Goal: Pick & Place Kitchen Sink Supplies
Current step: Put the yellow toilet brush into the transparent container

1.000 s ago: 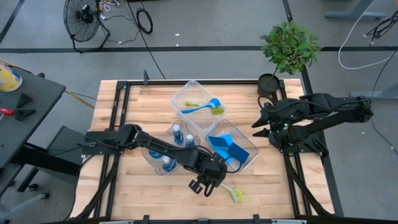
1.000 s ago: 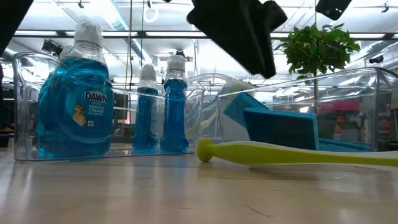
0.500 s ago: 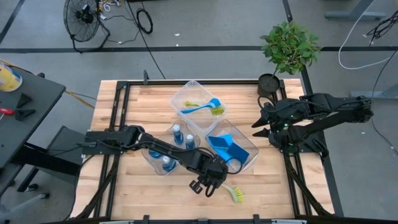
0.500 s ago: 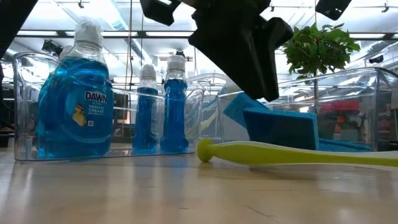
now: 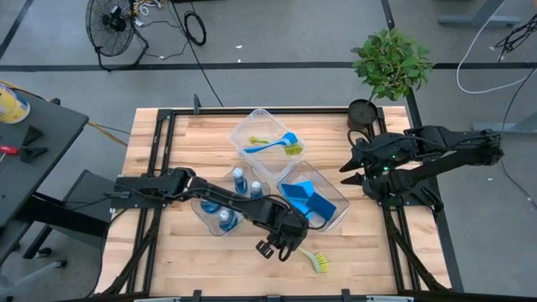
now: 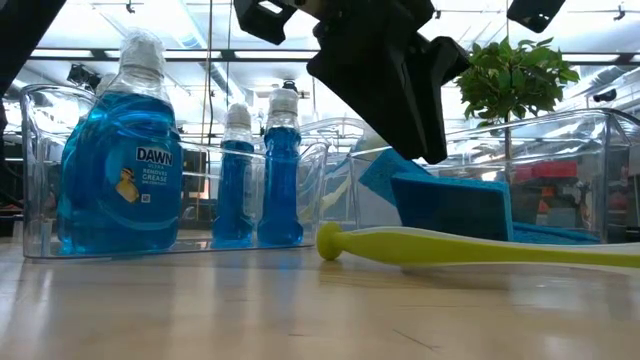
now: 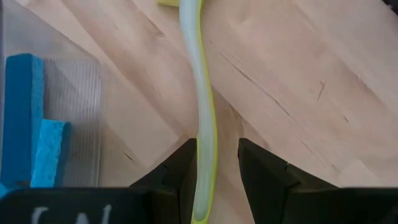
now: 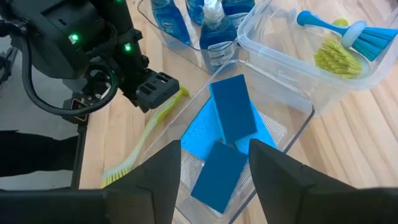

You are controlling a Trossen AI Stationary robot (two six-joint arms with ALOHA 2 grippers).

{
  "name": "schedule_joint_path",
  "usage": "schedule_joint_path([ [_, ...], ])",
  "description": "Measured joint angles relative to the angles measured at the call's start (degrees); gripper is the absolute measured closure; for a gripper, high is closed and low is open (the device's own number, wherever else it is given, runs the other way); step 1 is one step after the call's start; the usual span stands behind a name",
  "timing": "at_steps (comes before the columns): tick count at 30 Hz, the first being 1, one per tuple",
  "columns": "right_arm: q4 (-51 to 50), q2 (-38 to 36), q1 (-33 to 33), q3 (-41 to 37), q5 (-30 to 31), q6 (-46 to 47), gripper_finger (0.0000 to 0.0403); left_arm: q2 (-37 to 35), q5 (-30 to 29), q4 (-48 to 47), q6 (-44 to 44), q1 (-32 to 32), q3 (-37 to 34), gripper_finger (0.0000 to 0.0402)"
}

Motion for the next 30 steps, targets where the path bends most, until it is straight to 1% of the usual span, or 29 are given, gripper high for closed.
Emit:
schedule_joint_path([
  [7,0.0,0.0,0.0,0.0,0.7,-0.1,0.0213,0.0,-0.1,0.7,3.9,-0.1,0.0,0.0280],
  [10,0.0,0.0,0.0,0.0,1.9,-0.1,0.0213,0.0,-1.4,0.7,4.5,0.0,-0.1,0.0280],
  [13,0.0,0.0,0.0,0.0,1.9,-0.1,0.0213,0.0,-2.5,1.8,4.5,0.2,-1.6,0.0280],
  [24,0.0,0.0,0.0,0.0,1.9,-0.1,0.0213,0.0,-2.8,4.3,4.1,0.3,-6.0,0.0280],
  [27,0.0,0.1,0.0,0.0,1.9,-0.1,0.0213,0.0,-4.7,4.9,4.0,0.2,-7.6,0.0280],
  [30,0.0,0.1,0.0,0.0,1.9,-0.1,0.0213,0.0,-4.7,5.2,4.1,0.3,-8.5,0.0280],
])
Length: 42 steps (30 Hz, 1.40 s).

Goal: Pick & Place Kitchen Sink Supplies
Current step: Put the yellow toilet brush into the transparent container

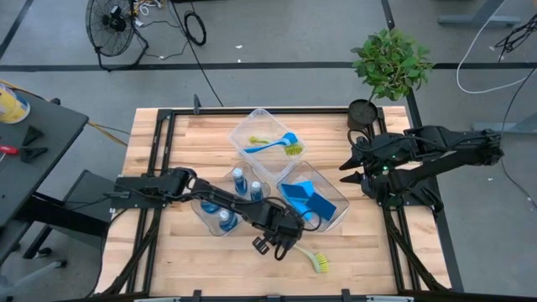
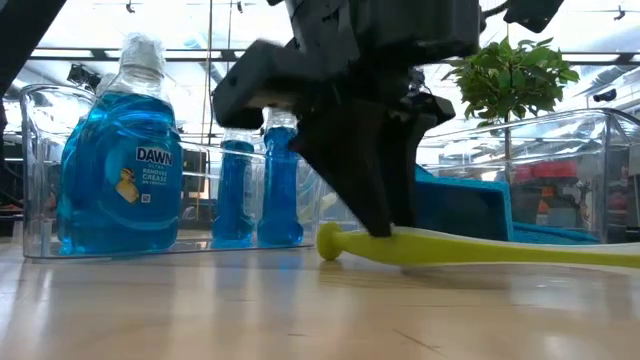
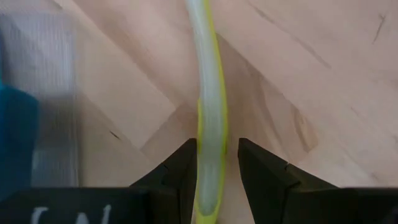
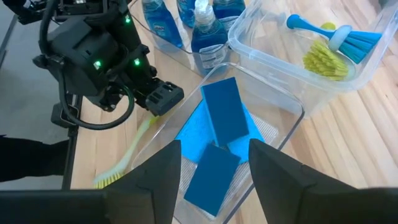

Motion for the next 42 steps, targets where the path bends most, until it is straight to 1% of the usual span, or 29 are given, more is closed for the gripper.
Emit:
schedule_joint_path([
  [5,0.0,0.0,0.0,0.0,0.0,0.0,0.0213,0.0,-2.1,0.6,0.0,0.0,-1.1,0.0280],
  [15,0.0,0.0,0.0,0.0,0.0,0.0,0.0213,0.0,-2.1,1.0,0.0,0.2,-4.0,0.0280],
  [20,0.0,0.0,0.0,0.0,0.0,0.4,0.0213,0.0,-2.3,0.9,-0.1,0.2,-4.2,0.0281],
  [23,0.0,0.0,0.0,0.0,0.0,0.5,0.0213,0.0,-2.4,0.9,0.0,0.3,-4.2,0.0292],
  [27,0.0,0.0,0.0,0.0,1.2,0.4,0.0213,0.0,-2.6,1.0,-0.1,0.3,-4.2,0.0319],
  [31,0.0,0.0,0.0,0.0,1.5,0.5,0.0213,-0.2,-2.6,0.7,-0.1,0.0,-4.2,0.0321],
  [33,0.0,0.0,0.0,0.0,1.5,0.5,0.0213,-0.2,-2.5,-0.7,-0.1,-0.2,-3.2,0.0321],
  [37,0.1,0.0,0.0,0.0,1.5,0.5,0.0213,-0.2,-3.1,-3.4,-0.1,-1.0,0.9,0.0321],
  [42,0.3,0.0,0.0,0.0,1.5,0.4,0.0213,-0.3,-4.0,-9.6,-0.1,-2.1,8.7,0.0321],
])
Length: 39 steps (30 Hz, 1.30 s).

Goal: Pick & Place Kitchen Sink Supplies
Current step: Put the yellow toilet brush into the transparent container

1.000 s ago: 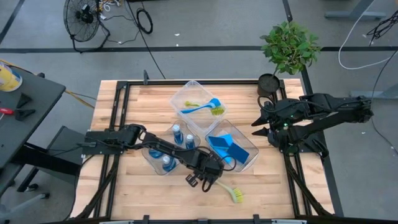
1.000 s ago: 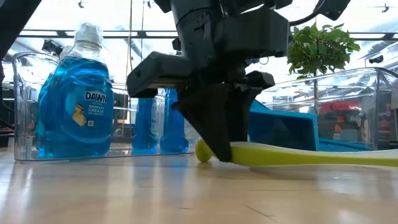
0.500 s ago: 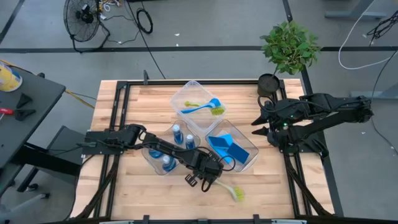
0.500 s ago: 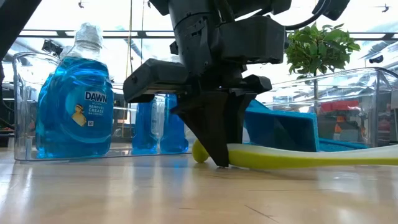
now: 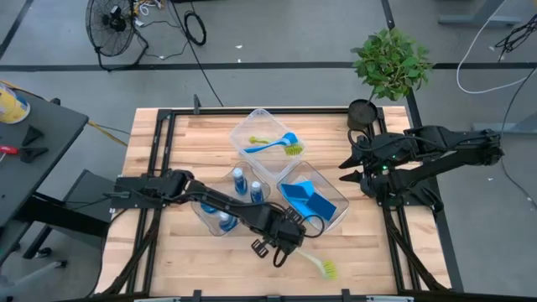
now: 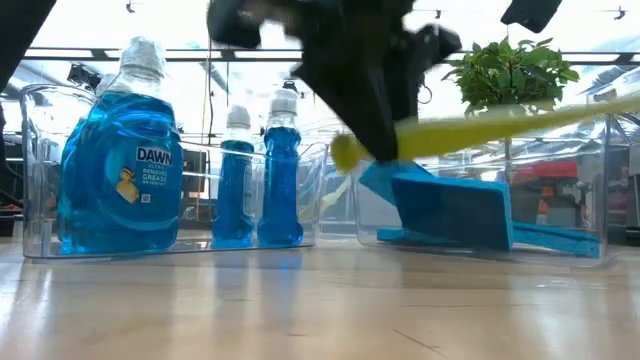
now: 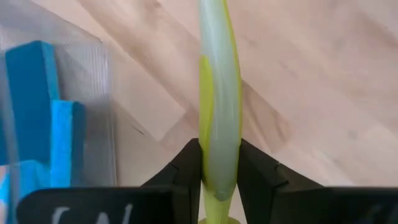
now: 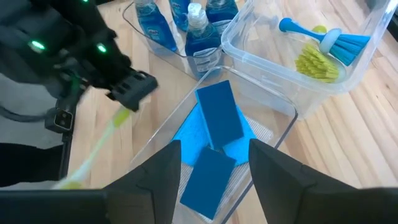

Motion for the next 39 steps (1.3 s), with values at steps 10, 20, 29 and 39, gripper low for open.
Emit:
schedule_joint_path([
  [10,0.2,0.0,0.0,0.0,0.0,-0.6,0.0213,0.0,-3.4,-22.1,0.0,-0.3,15.0,0.0321],
  [20,0.2,0.0,0.0,0.0,0.0,-1.7,0.0213,-4.1,-9.1,-35.1,-4.6,3.9,17.9,0.0321],
  [29,0.2,0.0,0.0,0.0,0.0,-1.9,0.0213,-10.7,-11.9,-35.7,-7.7,11.7,17.8,0.0321],
  [39,0.3,0.0,0.0,0.0,0.0,-1.5,0.0213,-16.6,-11.7,-36.3,-6.5,21.7,17.8,0.0321],
])
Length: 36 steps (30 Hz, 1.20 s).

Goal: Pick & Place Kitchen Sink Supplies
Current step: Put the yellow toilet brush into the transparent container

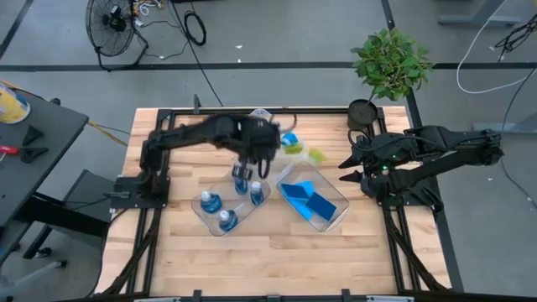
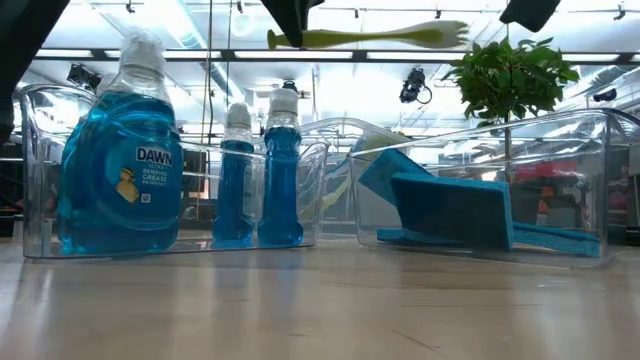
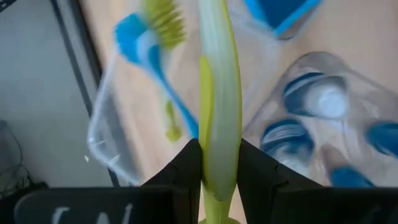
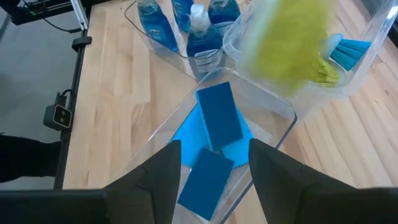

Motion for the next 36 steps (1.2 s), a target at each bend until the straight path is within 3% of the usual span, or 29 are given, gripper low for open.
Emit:
schedule_joint_path([
  [3,0.2,0.0,0.0,0.0,0.0,0.0,0.0213,-1.6,0.8,0.1,2.0,3.3,0.0,0.0321],
  [8,0.4,0.0,0.0,0.0,0.0,0.0,0.0213,-3.7,7.7,0.3,5.1,8.9,0.0,0.0321],
  [13,1.1,0.0,0.0,0.0,0.0,0.0,0.0213,-3.7,8.3,0.7,7.9,12.7,0.0,0.0321],
  [20,3.6,0.0,0.0,0.0,3.4,0.0,0.0213,-3.7,14.8,7.9,7.6,17.3,0.0,0.0321],
  [27,5.5,0.0,0.0,0.0,6.5,0.5,0.0213,-3.7,21.6,13.5,5.1,20.7,0.0,0.0321],
  [36,7.5,0.0,0.0,0.0,7.5,1.9,0.0213,-3.7,26.0,13.8,5.7,22.9,0.0,0.0321],
])
